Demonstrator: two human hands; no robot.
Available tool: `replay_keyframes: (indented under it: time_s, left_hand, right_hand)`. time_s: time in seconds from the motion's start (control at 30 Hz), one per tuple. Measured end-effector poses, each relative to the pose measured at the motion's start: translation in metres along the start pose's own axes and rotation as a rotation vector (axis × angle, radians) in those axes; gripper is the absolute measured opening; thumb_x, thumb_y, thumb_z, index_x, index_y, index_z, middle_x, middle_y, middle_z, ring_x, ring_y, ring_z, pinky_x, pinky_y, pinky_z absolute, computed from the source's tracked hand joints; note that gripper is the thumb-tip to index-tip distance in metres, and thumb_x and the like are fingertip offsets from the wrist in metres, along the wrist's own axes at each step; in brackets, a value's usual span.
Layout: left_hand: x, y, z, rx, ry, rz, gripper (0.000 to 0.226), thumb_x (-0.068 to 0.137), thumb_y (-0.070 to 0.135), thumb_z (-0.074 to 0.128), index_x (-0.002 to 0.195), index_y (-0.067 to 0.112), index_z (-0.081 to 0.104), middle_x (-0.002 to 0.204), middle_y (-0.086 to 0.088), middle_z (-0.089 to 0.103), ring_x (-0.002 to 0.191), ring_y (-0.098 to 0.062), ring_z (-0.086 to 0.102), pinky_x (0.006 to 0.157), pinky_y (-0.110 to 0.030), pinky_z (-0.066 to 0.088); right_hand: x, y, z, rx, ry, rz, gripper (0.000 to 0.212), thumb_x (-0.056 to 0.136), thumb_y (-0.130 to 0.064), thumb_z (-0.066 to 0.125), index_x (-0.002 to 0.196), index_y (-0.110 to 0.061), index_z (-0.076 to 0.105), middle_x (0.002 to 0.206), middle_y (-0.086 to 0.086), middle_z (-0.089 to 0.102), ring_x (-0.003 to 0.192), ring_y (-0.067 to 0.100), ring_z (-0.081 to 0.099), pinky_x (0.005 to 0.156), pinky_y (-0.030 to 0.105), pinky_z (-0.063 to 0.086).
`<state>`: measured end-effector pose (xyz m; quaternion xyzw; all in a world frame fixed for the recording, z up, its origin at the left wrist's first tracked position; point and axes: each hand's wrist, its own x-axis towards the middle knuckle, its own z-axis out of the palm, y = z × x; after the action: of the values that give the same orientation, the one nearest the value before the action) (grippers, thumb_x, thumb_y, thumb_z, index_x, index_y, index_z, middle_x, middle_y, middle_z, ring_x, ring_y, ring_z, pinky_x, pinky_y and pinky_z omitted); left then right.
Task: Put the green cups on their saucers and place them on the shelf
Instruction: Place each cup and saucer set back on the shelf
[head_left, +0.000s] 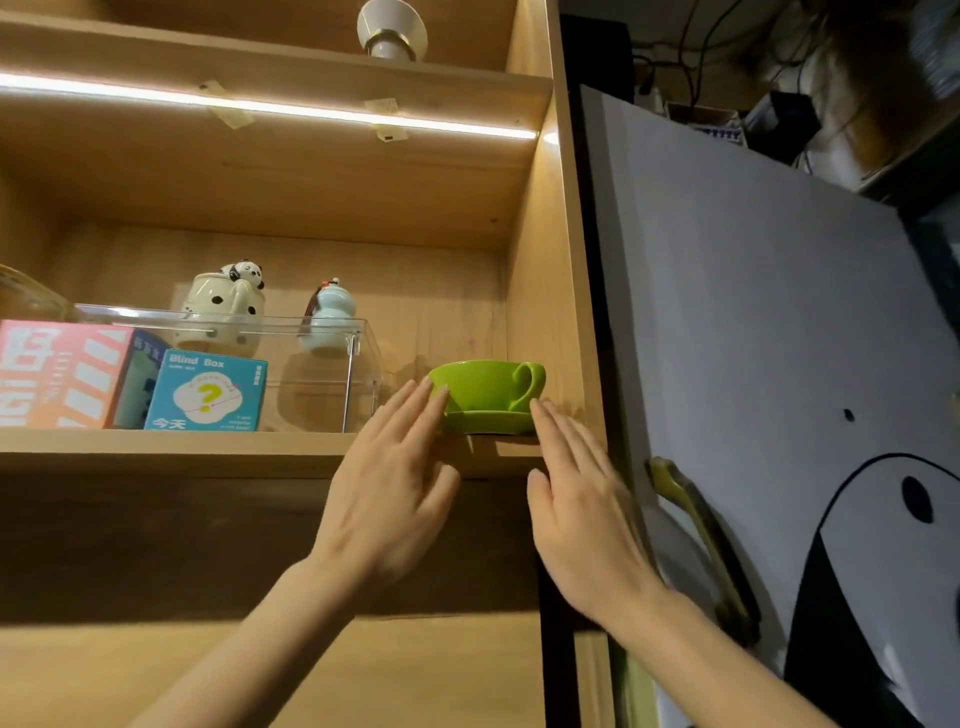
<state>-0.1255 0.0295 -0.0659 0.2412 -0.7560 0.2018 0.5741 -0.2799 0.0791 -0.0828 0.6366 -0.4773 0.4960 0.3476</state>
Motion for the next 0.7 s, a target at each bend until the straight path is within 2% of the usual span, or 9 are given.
replay_keyframes:
  time_s: [0.03, 0.1, 0.2, 0.33, 0.4, 0.43, 0.5, 0.57, 0.7]
  left_hand:
    - [-0.003, -0.003, 0.004, 0.068, -0.058, 0.029, 0.073, 0.076, 0.047, 0.021, 0.144, 0.029, 0.004, 0.153, 0.012, 0.004, 0.143, -0.002, 0.001, 0.114, -0.021, -0.002]
    - [-0.006, -0.008, 0.011, 0.148, -0.114, 0.035, 0.076, 0.071, 0.051, 0.013, 0.14, 0.032, -0.015, 0.152, 0.013, -0.013, 0.14, 0.001, -0.017, 0.113, -0.024, -0.016]
    - [-0.007, -0.01, 0.017, 0.202, -0.123, 0.032, 0.076, 0.071, 0.051, 0.01, 0.135, 0.031, -0.026, 0.151, 0.011, -0.023, 0.138, -0.003, -0.025, 0.113, -0.031, -0.019]
    - [-0.007, -0.013, 0.024, 0.256, -0.107, 0.045, 0.078, 0.072, 0.052, 0.01, 0.136, 0.027, -0.026, 0.15, 0.007, -0.025, 0.138, -0.008, -0.026, 0.115, -0.036, -0.019]
    - [-0.007, -0.016, 0.028, 0.276, -0.098, 0.055, 0.078, 0.073, 0.052, 0.011, 0.137, 0.026, -0.024, 0.15, 0.006, -0.024, 0.139, -0.011, -0.026, 0.114, -0.035, -0.019]
    - [-0.007, -0.017, 0.029, 0.286, -0.087, 0.064, 0.078, 0.074, 0.052, 0.013, 0.138, 0.025, -0.021, 0.151, 0.005, -0.022, 0.139, -0.013, -0.023, 0.113, -0.035, -0.018]
    - [-0.007, -0.018, 0.03, 0.29, -0.069, 0.079, 0.077, 0.076, 0.051, 0.016, 0.14, 0.023, -0.016, 0.152, 0.004, -0.015, 0.141, -0.017, -0.018, 0.112, -0.034, -0.017]
    - [-0.007, -0.017, 0.03, 0.291, -0.086, 0.07, 0.076, 0.075, 0.052, 0.013, 0.139, 0.024, -0.018, 0.151, 0.005, -0.018, 0.14, -0.015, -0.021, 0.113, -0.034, -0.02]
    - [-0.006, -0.013, 0.025, 0.342, -0.145, 0.052, 0.076, 0.073, 0.052, 0.006, 0.136, 0.023, -0.025, 0.15, 0.006, -0.024, 0.139, -0.015, -0.025, 0.111, -0.034, -0.019]
  right_hand:
    - [-0.002, 0.003, 0.006, -0.038, -0.058, 0.007, 0.058, 0.097, -0.027, 0.028, 0.144, -0.026, -0.006, 0.155, -0.013, -0.001, 0.143, 0.003, -0.003, 0.115, 0.02, 0.0]
    - [-0.001, 0.007, 0.013, -0.097, -0.1, 0.027, 0.056, 0.093, -0.04, 0.017, 0.134, -0.031, -0.021, 0.147, -0.017, -0.02, 0.137, -0.001, -0.02, 0.113, 0.022, -0.015]
    - [0.001, 0.012, 0.017, -0.144, -0.087, 0.034, 0.058, 0.086, -0.045, 0.008, 0.132, -0.03, -0.024, 0.144, -0.016, -0.023, 0.137, 0.0, -0.022, 0.112, 0.026, -0.019]
    - [0.004, 0.017, 0.02, -0.203, -0.091, 0.019, 0.059, 0.083, -0.048, -0.001, 0.133, -0.027, -0.023, 0.145, -0.014, -0.021, 0.138, 0.003, -0.02, 0.111, 0.03, -0.019]
    - [0.005, 0.019, 0.023, -0.241, -0.08, 0.02, 0.065, 0.079, -0.048, 0.0, 0.136, -0.022, -0.017, 0.149, -0.011, -0.012, 0.138, 0.004, -0.015, 0.112, 0.033, -0.016]
    - [0.005, 0.019, 0.025, -0.263, -0.053, 0.025, 0.067, 0.081, -0.046, 0.005, 0.141, -0.018, -0.008, 0.154, -0.007, 0.0, 0.14, 0.007, -0.006, 0.114, 0.037, -0.01]
    - [0.005, 0.018, 0.028, -0.341, 0.025, 0.026, 0.066, 0.084, -0.04, 0.021, 0.143, -0.01, 0.027, 0.148, 0.003, 0.038, 0.139, 0.016, 0.028, 0.113, 0.046, 0.011]
    - [0.008, 0.017, 0.029, -0.43, 0.074, 0.026, 0.06, 0.082, -0.036, 0.032, 0.13, -0.007, 0.052, 0.131, 0.006, 0.06, 0.125, 0.02, 0.053, 0.105, 0.05, 0.026]
    - [0.007, 0.016, 0.027, -0.49, 0.068, 0.025, 0.056, 0.081, -0.035, 0.04, 0.128, -0.008, 0.055, 0.128, 0.007, 0.062, 0.121, 0.02, 0.057, 0.103, 0.051, 0.028]
